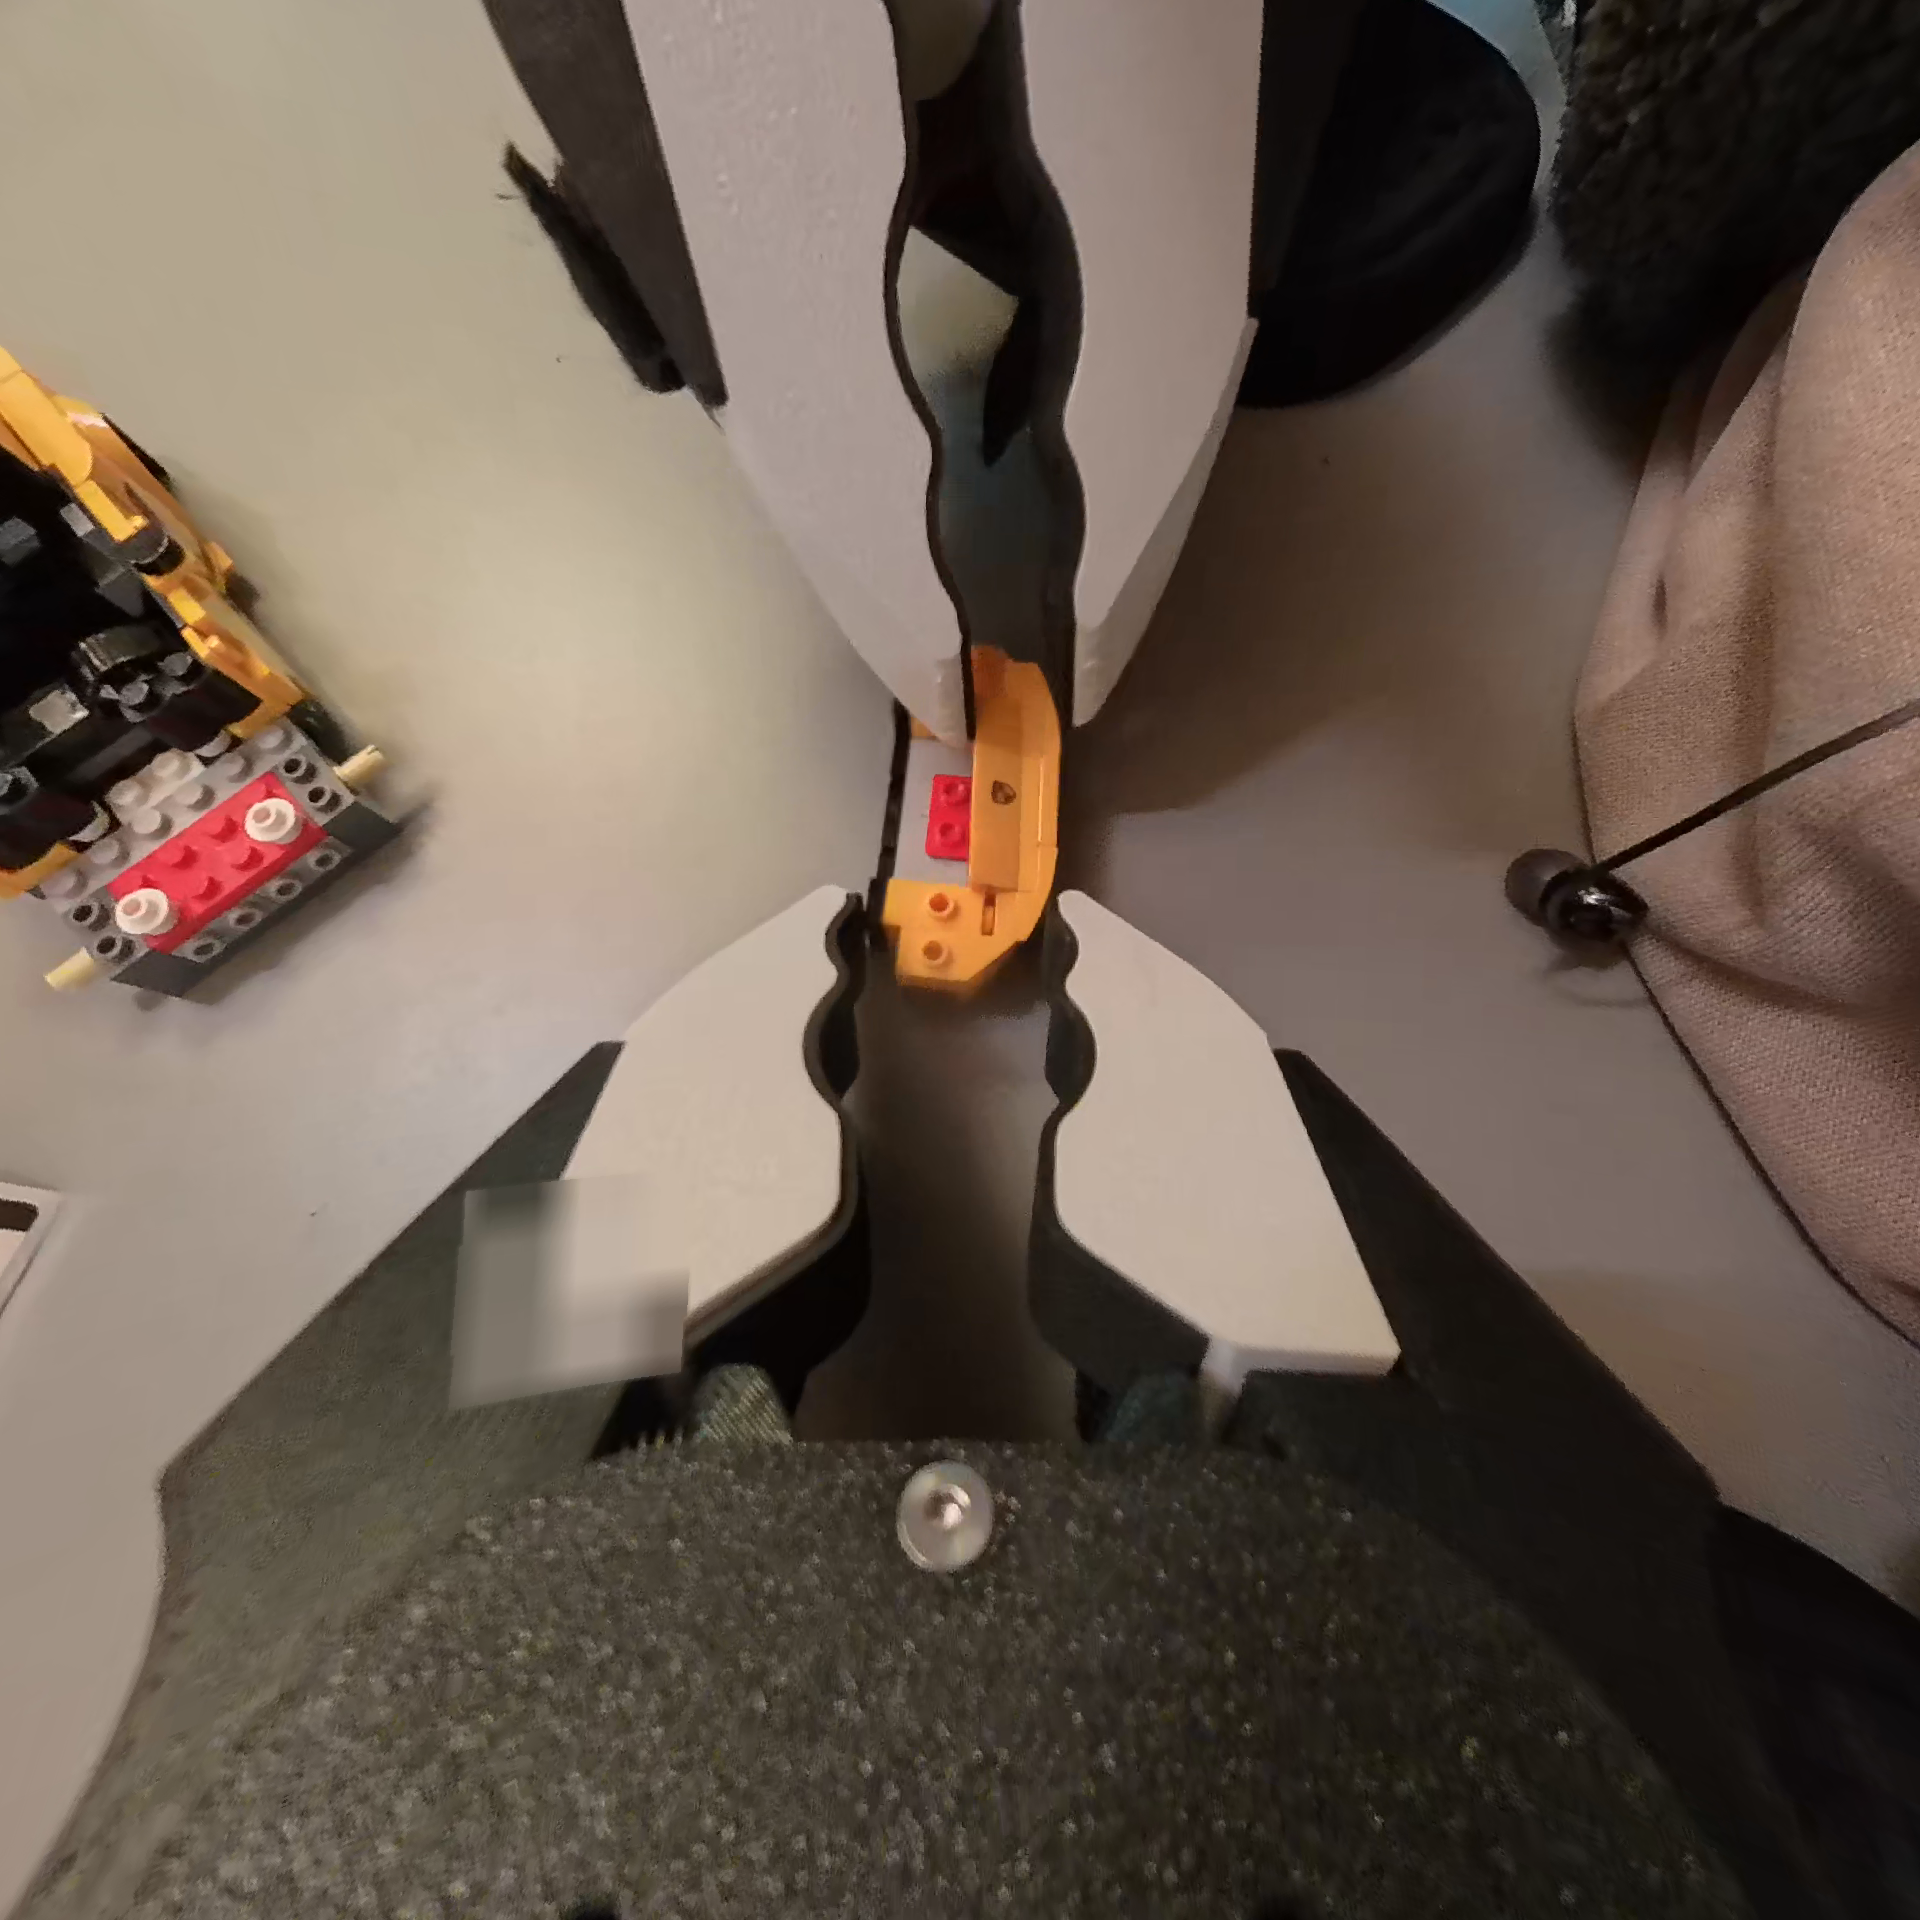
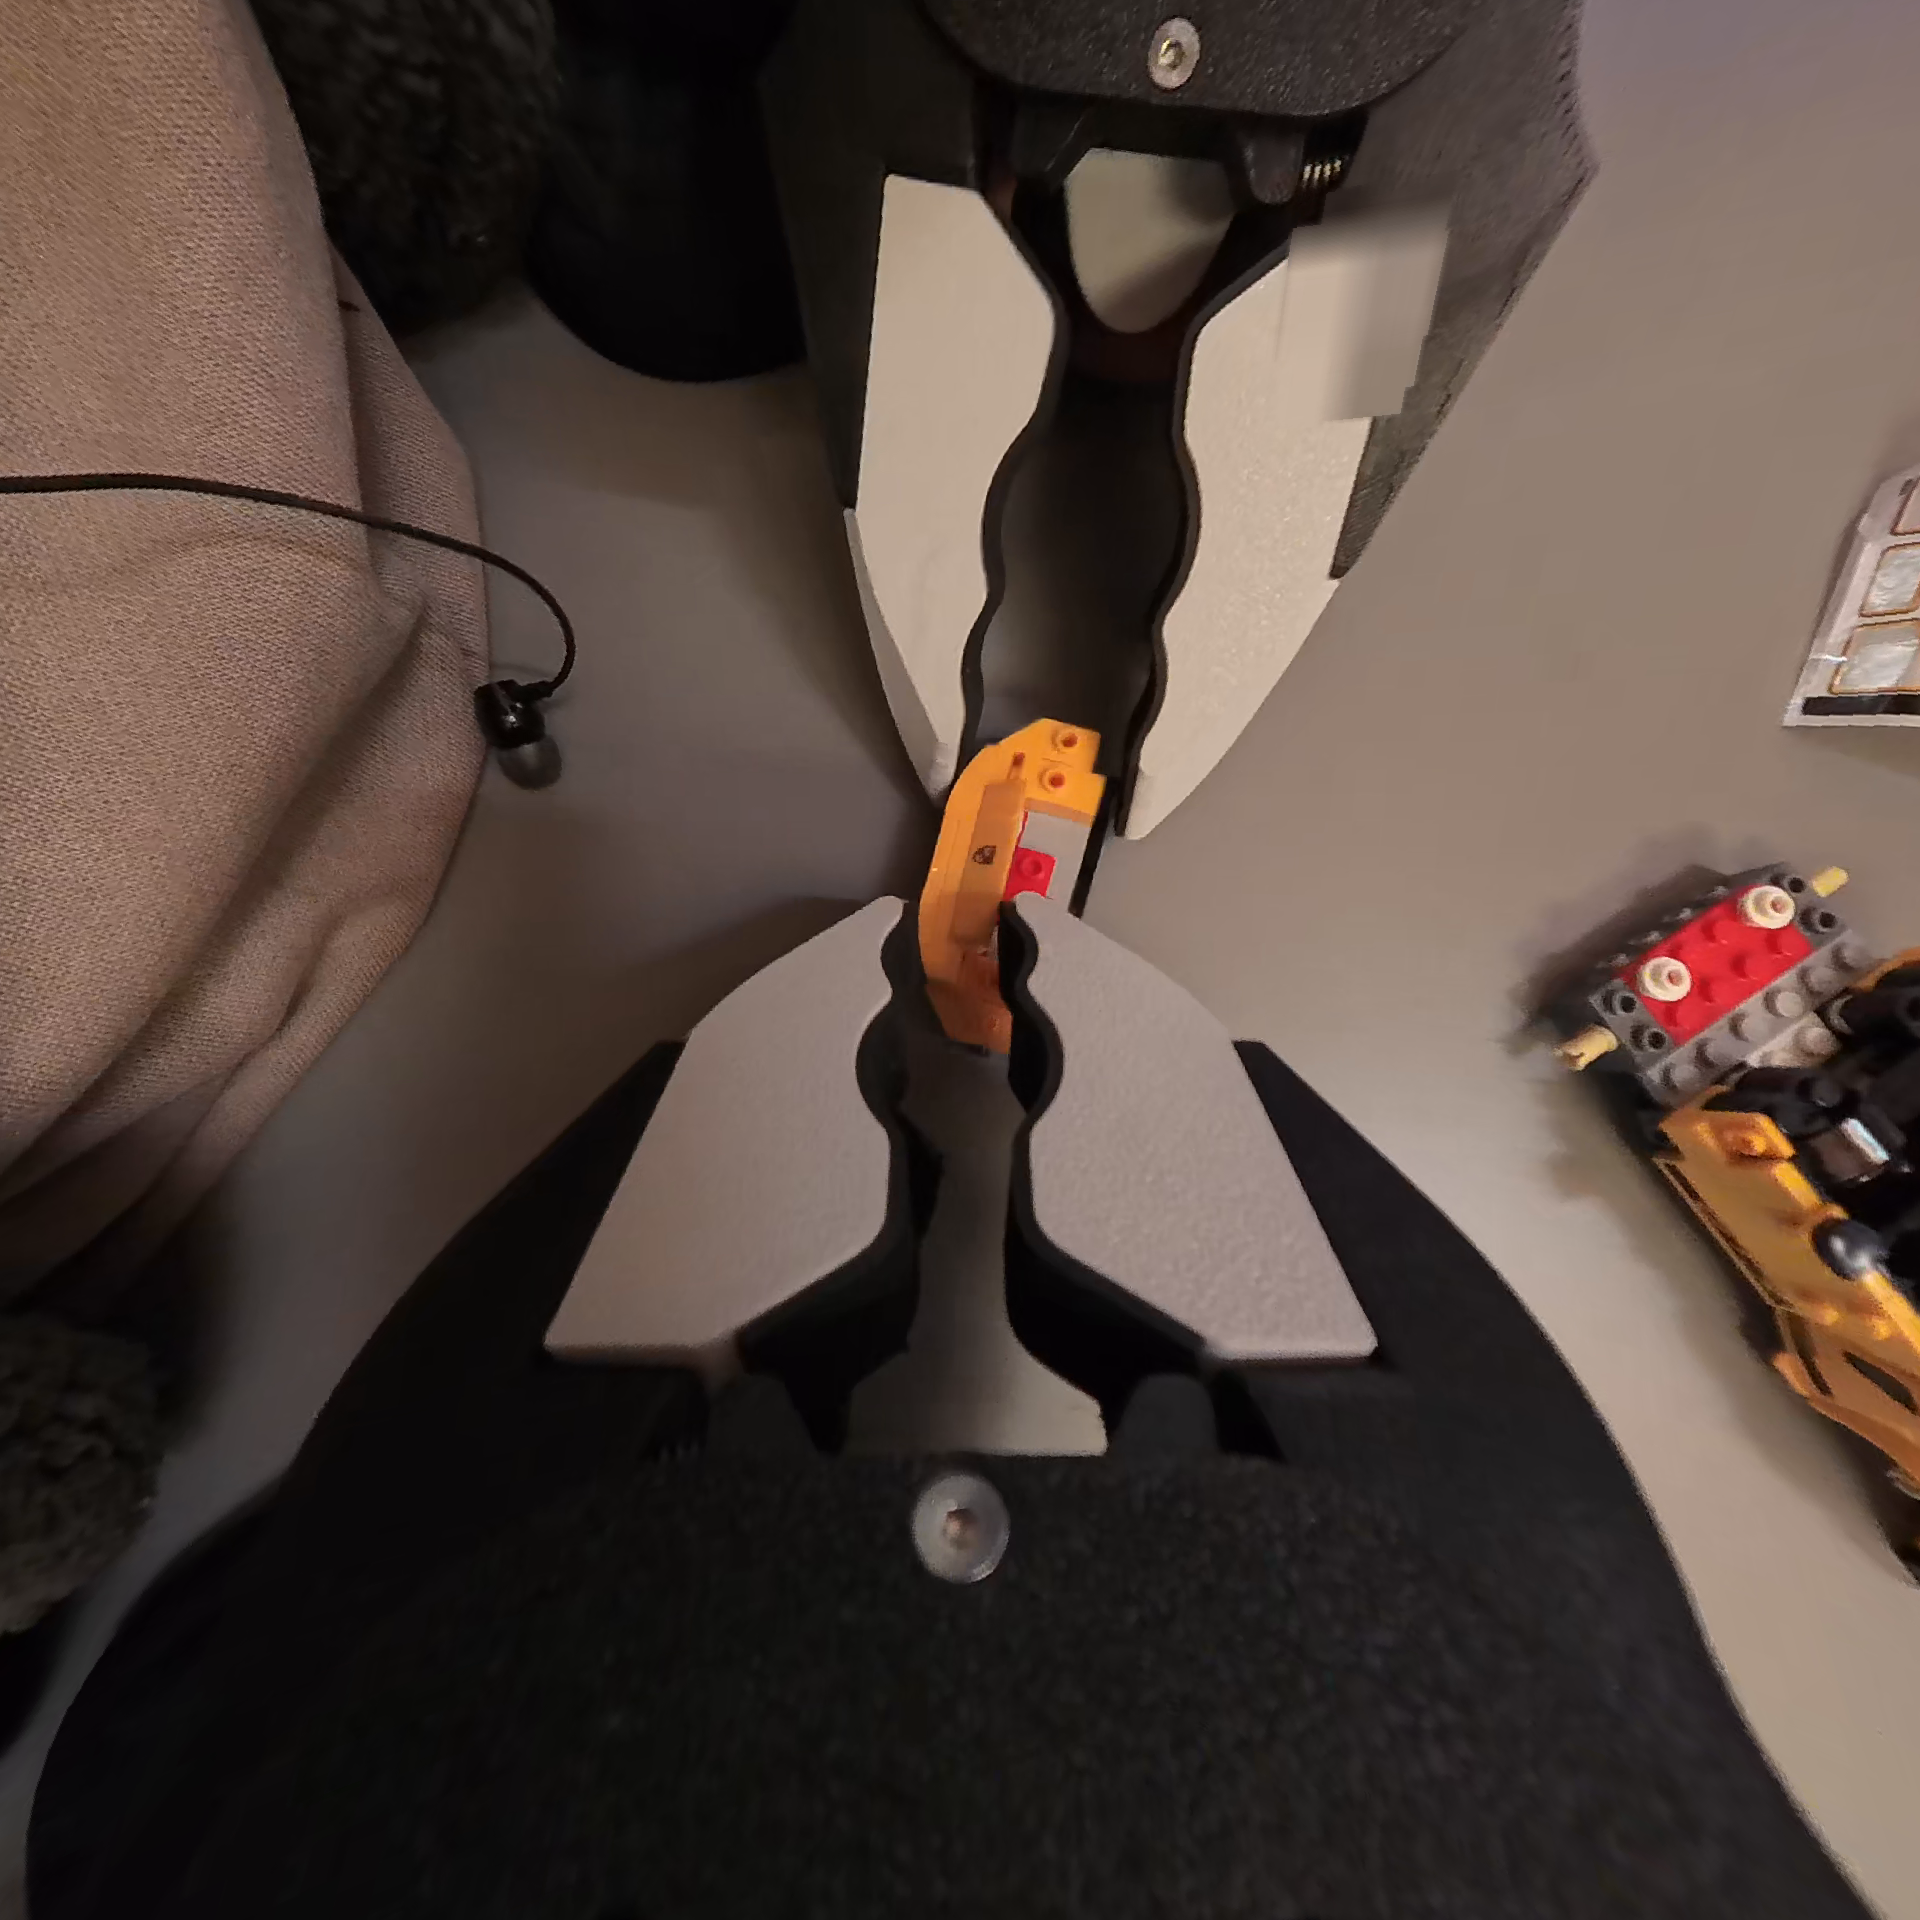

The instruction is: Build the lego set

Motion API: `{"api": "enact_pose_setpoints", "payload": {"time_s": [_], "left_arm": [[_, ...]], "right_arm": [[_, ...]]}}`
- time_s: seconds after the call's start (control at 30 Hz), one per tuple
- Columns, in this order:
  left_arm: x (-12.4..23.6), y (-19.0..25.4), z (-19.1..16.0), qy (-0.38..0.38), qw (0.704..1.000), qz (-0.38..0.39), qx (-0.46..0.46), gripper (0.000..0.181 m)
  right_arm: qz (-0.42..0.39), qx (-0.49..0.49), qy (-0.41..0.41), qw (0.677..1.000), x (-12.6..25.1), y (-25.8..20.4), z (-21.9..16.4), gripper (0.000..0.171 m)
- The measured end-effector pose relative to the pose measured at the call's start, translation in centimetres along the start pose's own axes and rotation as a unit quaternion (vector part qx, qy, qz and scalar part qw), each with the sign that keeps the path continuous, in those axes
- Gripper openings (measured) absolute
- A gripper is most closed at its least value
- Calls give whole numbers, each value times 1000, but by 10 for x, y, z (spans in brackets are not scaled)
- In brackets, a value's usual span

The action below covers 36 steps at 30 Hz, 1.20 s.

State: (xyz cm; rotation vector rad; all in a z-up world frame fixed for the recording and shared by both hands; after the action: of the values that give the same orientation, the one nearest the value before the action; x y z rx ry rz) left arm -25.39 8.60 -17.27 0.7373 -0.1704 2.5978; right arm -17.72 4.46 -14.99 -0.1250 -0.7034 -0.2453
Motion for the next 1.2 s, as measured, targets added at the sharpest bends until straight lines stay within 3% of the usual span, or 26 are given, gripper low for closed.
{"api": "enact_pose_setpoints", "payload": {"time_s": [0.4,0.77,0.93,1.2], "left_arm": [[0,2,-1,-3,1000,-10,3,32],[0,7,4,13,1000,-22,-11,42],[-1,9,2,2,999,-26,-19,31],[-1,11,1,-4,999,-30,-22,32]], "right_arm": [[-28,41,12,999,-4,-7,-7,14],[-32,65,17,997,-3,-11,-6,15],[-31,67,14,997,-3,-12,-5,15],[-24,79,15,996,-3,-17,-5,14]]}}
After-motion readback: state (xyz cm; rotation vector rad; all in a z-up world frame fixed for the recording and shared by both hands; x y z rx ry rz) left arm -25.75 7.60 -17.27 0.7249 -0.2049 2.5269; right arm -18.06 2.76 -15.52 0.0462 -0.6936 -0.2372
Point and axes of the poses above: each gripper's, where its closed fingertips meet, x back along the fingers, z out of its top, y = z × x across the jaws, the point moved 5 cm from there along x, back along the fingers, and after that the axes turned 8 degrees about y, right-handed, at the moved point
